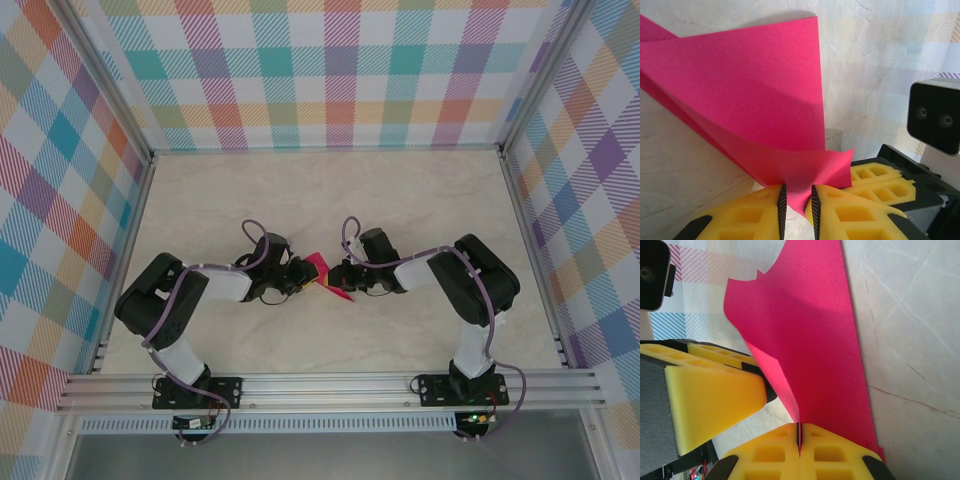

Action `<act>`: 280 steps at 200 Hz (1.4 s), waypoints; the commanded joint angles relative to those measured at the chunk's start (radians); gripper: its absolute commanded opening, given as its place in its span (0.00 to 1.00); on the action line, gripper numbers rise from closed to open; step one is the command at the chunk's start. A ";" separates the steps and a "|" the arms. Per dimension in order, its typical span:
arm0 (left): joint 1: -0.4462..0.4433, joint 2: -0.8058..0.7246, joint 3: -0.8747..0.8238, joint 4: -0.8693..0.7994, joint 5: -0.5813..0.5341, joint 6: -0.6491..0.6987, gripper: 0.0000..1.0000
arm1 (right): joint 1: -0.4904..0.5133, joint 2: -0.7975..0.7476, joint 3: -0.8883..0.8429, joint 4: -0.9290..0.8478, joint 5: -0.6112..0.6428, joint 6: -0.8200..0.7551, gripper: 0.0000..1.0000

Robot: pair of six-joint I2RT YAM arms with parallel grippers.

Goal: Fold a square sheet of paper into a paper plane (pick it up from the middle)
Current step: Fold the wing for the fifth time at the center of the table.

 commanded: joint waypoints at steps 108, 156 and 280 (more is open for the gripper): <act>-0.018 0.032 0.025 -0.008 -0.013 0.049 0.20 | -0.005 0.015 0.029 -0.085 -0.030 -0.091 0.12; -0.019 0.033 0.036 -0.013 -0.017 0.050 0.19 | -0.004 -0.003 0.047 -0.139 -0.024 -0.144 0.21; -0.019 0.002 0.022 0.002 -0.011 0.074 0.19 | -0.006 0.007 0.042 -0.012 -0.126 0.013 0.00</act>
